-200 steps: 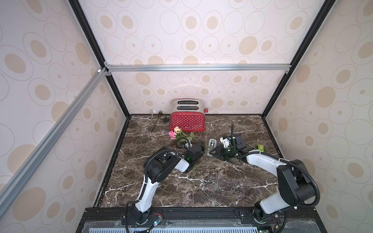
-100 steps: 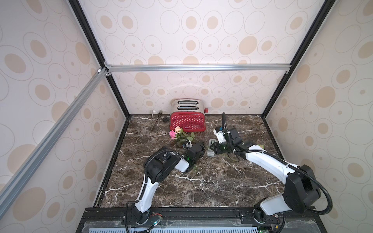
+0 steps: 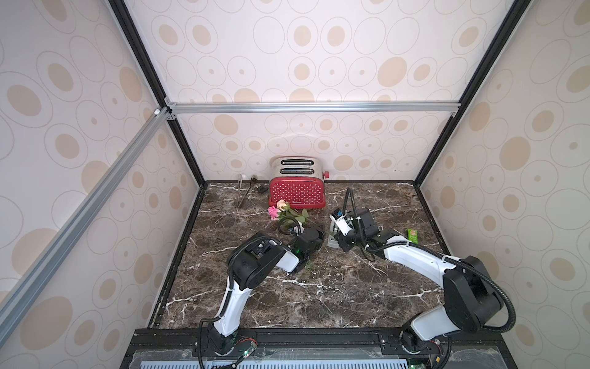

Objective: Wrap bouquets with tape
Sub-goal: Stick the tape to the bouquet, then wrap the tape around the bouquet.

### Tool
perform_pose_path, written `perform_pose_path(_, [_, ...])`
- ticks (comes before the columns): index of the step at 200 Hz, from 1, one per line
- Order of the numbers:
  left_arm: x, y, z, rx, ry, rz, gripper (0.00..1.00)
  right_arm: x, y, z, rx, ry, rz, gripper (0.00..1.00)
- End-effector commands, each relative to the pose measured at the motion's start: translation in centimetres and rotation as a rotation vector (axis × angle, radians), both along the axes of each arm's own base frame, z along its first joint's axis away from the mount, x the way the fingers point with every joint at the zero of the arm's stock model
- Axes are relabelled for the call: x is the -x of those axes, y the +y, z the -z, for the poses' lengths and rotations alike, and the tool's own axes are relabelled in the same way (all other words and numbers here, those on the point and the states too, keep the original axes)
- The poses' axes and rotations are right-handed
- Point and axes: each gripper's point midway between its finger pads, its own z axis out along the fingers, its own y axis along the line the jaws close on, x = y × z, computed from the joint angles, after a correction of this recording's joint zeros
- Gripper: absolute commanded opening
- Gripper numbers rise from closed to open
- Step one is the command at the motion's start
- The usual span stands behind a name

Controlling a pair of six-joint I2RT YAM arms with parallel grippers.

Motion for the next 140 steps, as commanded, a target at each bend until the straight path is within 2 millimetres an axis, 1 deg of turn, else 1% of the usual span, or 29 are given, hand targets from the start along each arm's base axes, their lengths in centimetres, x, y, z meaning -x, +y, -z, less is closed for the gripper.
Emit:
perform_pose_path(1, [-0.8,-0.5,-1.5,0.017,-0.034,0.001,0.00,-0.9,0.4,0.1,0.040,-0.045,-0.052,0.29])
perform_pose_path(35, [-0.9,-0.4,-1.6,0.018,-0.036,0.001,0.00,-1.0,0.3,0.8,0.063,-0.043,-0.055,0.26])
perform_pose_path(55, [-0.9,-0.5,-1.5,0.018,-0.035,0.003,0.00,-1.2,0.1,0.8,0.069,-0.053,-0.041,0.26])
perform_pose_path(86, [-1.0,-0.6,-1.6,0.020,-0.035,0.006,0.00,-1.4,0.3,1.0,0.061,-0.044,-0.038,0.26])
perform_pose_path(110, [-0.9,-0.5,-1.5,0.018,-0.034,0.006,0.00,-1.7,0.3,1.4,0.071,-0.041,-0.035,0.26])
perform_pose_path(140, [-0.9,-0.5,-1.6,0.018,-0.035,0.005,0.00,-2.1,0.2,1.9,0.084,-0.039,-0.025,0.23])
